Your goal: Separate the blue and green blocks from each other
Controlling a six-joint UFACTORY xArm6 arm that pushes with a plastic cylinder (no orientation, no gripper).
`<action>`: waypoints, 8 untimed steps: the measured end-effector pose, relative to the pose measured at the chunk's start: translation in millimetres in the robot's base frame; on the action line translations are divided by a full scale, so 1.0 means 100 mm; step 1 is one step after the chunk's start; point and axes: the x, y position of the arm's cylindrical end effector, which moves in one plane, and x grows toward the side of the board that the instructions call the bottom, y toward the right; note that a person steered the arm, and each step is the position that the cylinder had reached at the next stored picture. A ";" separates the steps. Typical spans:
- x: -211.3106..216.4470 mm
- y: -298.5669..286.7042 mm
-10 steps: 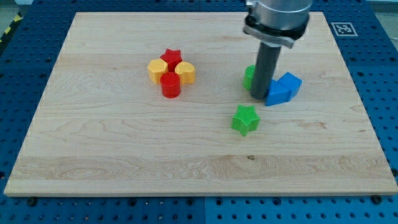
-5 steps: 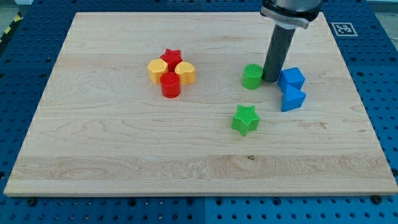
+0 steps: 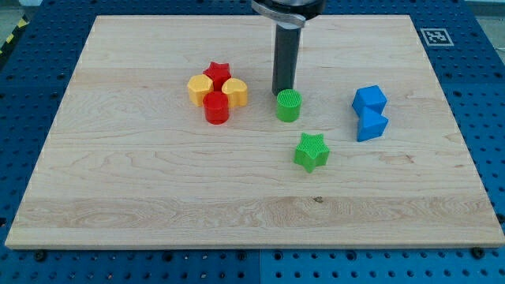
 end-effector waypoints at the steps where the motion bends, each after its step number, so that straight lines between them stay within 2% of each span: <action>1: 0.08 0.07; 3: 0.39 0.33; 5: 1.03 0.20; 6: 1.23 -0.01; 7: 1.23 -0.47; 8: 1.19 -0.70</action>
